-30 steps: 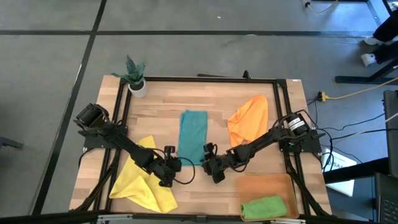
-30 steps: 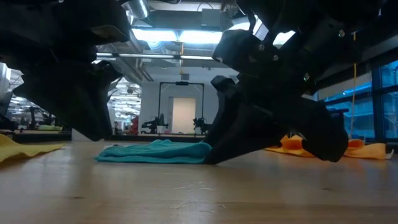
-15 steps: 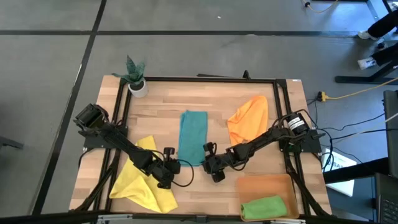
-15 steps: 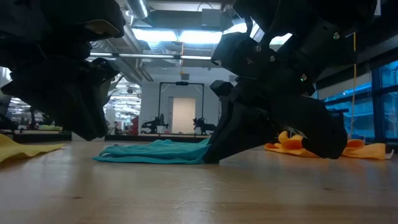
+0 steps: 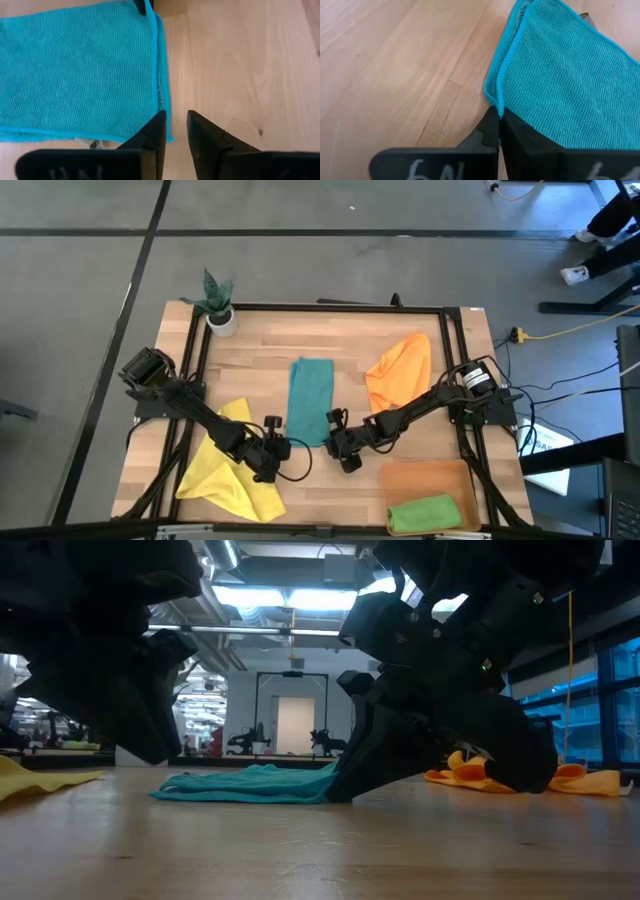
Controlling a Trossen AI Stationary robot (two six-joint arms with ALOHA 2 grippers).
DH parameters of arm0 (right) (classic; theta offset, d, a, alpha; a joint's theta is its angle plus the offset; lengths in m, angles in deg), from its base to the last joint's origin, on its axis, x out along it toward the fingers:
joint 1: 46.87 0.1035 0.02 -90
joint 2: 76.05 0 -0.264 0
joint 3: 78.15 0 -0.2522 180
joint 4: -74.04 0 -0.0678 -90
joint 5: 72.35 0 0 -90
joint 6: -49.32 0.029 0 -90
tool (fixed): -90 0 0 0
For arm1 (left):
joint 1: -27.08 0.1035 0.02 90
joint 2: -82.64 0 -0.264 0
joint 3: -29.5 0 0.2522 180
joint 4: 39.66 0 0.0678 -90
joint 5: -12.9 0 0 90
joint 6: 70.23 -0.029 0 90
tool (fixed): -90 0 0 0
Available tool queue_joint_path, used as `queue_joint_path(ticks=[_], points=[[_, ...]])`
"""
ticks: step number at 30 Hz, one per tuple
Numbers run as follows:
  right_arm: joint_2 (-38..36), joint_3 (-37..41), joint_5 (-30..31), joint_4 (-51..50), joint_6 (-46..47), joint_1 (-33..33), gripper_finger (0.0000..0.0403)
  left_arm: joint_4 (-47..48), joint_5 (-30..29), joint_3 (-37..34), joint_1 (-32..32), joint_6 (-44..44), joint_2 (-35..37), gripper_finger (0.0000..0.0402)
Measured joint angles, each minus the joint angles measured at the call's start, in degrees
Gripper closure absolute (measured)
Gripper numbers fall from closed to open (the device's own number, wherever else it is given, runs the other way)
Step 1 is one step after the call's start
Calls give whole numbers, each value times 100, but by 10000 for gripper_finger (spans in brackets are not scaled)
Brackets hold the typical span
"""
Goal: Roll microfiber towels into tight, uniform cylinder then place into a basket
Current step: Roll the blue microfiber towel
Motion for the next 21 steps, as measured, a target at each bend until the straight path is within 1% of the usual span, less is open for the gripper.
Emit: queue_joint_path(ticks=[4,11,13,17,21], points=[[0,0,-4,7,10,2,397,-6,-26,0,-25,177,0,332],[0,1,-18,7,105,-6,397,-2,-40,0,-21,303,-20,311],[-2,2,-43,7,118,-25,397,25,-131,0,-21,303,-20,308],[-2,1,-68,15,241,-46,397,93,-595,-12,38,516,-22,308],[-2,1,-66,15,253,-46,396,83,-607,-95,114,757,-24,307]])
